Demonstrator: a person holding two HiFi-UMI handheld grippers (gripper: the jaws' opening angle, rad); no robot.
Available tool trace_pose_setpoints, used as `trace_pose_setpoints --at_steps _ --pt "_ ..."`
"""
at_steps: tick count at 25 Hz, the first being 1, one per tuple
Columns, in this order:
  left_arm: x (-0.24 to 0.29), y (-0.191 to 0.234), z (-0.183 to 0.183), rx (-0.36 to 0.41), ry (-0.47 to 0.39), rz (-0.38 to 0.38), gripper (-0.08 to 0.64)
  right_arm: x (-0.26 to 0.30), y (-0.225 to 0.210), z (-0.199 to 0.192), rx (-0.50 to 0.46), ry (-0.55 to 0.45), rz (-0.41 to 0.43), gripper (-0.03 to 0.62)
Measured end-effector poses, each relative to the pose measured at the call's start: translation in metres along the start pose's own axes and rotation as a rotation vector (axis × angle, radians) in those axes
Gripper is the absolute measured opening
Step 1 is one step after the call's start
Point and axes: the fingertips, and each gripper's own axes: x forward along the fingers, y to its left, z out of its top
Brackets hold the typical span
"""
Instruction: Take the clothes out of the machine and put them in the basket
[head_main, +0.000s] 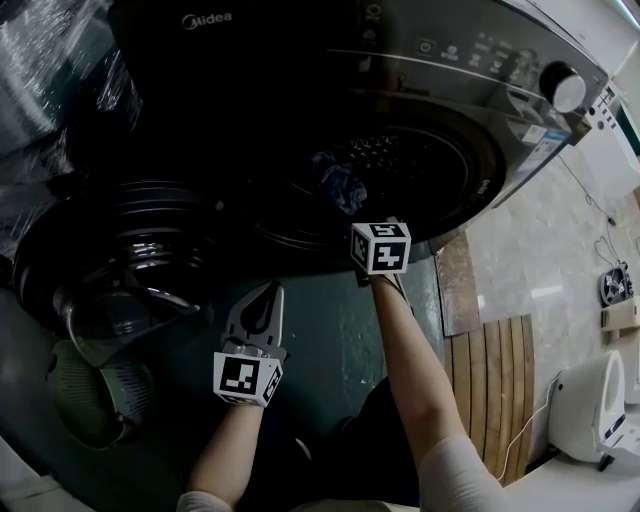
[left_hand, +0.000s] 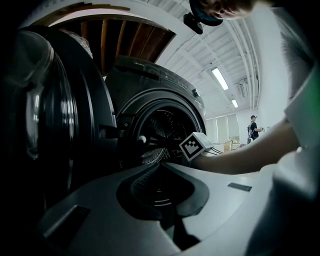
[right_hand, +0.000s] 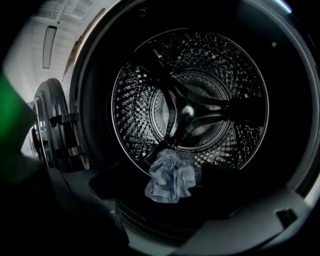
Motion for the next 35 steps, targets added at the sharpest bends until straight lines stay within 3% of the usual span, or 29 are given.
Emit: trace_pose_setpoints --at_steps 6,11,17,22,27,35 --pt "-0.003 -0.005 -0.002 0.025 0.012 -0.008 0.021 0.014 -0.011 -0.008 0.058 0.009 0.0 0.457" --pt "-0.01 -0.003 -0.005 0.065 0.034 -0.005 0.021 0.026 -0.009 -0.01 -0.05 0.028 -0.007 0.454" --pt "-0.017 0.009 -0.007 0.055 0.048 0.029 0.021 0.033 -0.012 -0.007 -0.051 0.036 -0.033 0.454" --pt "-0.019 0.004 -0.006 0.036 0.047 0.023 0.021 0.035 -0.006 -0.008 -0.105 0.072 -0.047 0.456" --pt "-0.017 -0.003 -0.01 0.08 0.057 0.014 0.021 0.039 -0.005 -0.017 -0.195 0.109 -0.079 0.451" --pt "-0.017 0.002 -0.016 0.1 0.088 0.022 0.021 0.045 -0.009 -0.018 -0.191 0.116 -0.127 0.42"
